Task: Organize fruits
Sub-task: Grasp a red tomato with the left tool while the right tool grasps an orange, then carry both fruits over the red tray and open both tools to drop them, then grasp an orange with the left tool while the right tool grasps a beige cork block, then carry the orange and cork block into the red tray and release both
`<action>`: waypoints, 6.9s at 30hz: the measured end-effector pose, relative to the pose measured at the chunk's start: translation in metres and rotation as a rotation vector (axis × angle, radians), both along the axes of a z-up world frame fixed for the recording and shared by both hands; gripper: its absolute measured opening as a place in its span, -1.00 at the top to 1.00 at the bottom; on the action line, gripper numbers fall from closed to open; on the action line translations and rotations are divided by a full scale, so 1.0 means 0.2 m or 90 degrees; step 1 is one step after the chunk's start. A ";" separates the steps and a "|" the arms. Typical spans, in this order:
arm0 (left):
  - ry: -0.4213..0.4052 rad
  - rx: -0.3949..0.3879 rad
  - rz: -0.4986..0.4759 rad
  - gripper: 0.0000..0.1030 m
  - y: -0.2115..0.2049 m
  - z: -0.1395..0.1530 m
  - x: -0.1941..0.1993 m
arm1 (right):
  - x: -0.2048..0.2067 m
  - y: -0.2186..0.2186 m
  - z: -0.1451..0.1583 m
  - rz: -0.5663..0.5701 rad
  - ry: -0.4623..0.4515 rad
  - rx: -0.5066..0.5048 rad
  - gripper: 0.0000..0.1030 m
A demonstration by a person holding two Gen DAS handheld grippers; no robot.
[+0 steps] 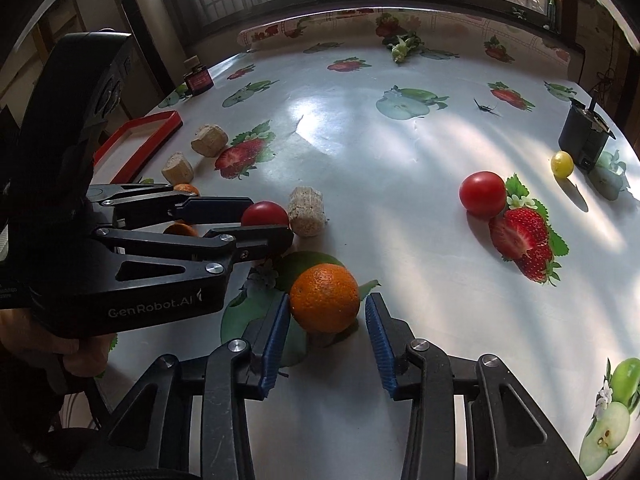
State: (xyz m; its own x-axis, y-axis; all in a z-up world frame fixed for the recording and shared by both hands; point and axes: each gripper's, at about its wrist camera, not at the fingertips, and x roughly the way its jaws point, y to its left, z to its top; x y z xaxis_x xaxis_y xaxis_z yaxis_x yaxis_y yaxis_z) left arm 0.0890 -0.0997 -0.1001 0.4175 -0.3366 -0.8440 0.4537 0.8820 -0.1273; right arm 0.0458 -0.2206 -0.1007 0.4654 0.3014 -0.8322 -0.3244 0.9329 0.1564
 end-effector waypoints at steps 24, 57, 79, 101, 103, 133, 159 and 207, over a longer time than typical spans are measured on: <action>-0.061 -0.049 0.113 0.46 0.48 0.22 -0.25 | -0.11 0.18 0.15 0.031 -0.036 0.021 0.32; -0.110 -0.051 0.356 0.46 1.47 0.34 -0.39 | -0.01 1.13 0.26 0.252 -0.052 0.084 0.33; -0.042 0.006 0.450 0.46 1.81 0.11 -0.32 | 0.30 1.81 0.03 0.337 0.030 0.063 0.33; -0.072 0.029 0.447 0.30 1.71 0.22 -0.38 | 0.20 1.53 0.20 0.301 -0.024 0.098 0.13; -0.078 0.021 0.437 0.30 1.67 0.24 -0.39 | 0.19 1.44 0.21 0.285 -0.027 0.103 0.13; -0.056 -0.037 0.199 0.30 0.79 0.29 -0.29 | 0.03 0.24 0.13 0.001 -0.034 0.084 0.08; -0.002 0.006 0.137 0.34 0.44 0.06 0.03 | 0.23 0.16 -0.01 -0.034 -0.011 0.026 0.14; -0.128 -0.075 0.286 0.40 1.22 0.43 -0.39 | -0.02 0.91 0.33 0.096 -0.199 -0.180 0.54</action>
State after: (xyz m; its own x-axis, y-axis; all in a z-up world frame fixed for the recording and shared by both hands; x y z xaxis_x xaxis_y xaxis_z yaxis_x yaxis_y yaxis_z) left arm 0.0107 0.1445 -0.0144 0.6931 -0.1745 -0.6994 0.0578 0.9806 -0.1873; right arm 0.0427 -0.0387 -0.0356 0.6758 0.1665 -0.7180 -0.4514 0.8635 -0.2247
